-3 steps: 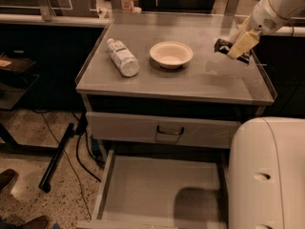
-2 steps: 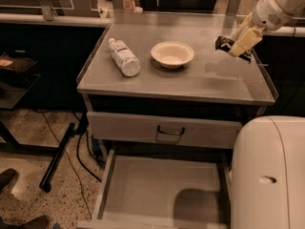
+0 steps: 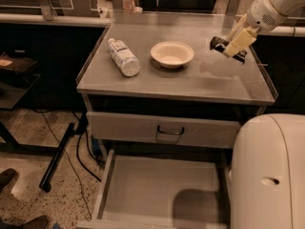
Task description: Place rxbar chocolate into middle drawer
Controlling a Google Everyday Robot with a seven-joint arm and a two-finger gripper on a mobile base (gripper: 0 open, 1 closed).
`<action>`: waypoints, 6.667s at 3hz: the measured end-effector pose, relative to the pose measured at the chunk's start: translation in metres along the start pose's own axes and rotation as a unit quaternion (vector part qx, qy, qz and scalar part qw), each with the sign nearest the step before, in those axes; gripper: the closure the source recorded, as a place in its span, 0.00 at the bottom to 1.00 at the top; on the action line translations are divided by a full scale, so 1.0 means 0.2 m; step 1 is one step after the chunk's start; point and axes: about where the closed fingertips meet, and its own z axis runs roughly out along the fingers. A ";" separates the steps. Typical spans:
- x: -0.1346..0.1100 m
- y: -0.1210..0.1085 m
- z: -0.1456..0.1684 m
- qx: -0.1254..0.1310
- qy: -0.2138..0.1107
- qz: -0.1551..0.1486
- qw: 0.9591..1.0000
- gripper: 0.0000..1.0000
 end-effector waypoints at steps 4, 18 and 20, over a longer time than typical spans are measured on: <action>-0.18 0.33 0.15 -0.093 -0.058 0.004 0.994 1.00; -0.07 2.03 0.77 -0.291 -0.232 0.182 0.910 1.00; 0.08 2.24 0.97 -0.283 -0.212 0.229 0.907 1.00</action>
Offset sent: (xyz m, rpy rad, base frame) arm -0.1282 0.1095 -0.0476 0.1908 0.1904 0.1989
